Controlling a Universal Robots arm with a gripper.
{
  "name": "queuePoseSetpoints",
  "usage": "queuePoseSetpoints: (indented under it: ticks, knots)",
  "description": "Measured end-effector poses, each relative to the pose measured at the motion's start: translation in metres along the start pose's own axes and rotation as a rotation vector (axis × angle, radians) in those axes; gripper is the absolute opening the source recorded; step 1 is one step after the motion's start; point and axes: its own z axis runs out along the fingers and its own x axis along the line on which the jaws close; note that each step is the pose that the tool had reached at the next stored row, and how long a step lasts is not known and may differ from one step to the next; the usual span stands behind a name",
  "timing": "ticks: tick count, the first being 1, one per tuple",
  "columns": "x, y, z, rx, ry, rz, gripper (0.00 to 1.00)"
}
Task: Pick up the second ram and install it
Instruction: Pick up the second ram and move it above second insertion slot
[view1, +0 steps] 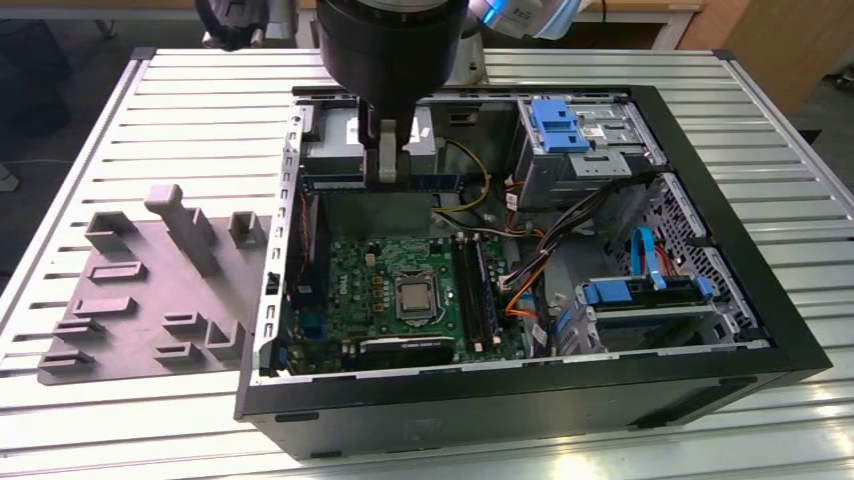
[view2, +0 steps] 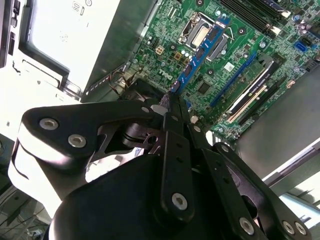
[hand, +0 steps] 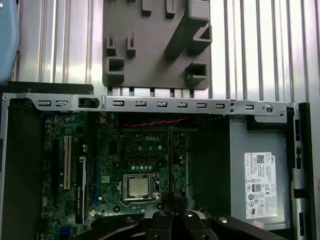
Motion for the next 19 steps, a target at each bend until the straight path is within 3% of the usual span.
queuePoseSetpoints:
  ticks: [19]
  knots:
    - [0.0003,-0.0112,0.0016,0.0,0.0,0.0,0.11]
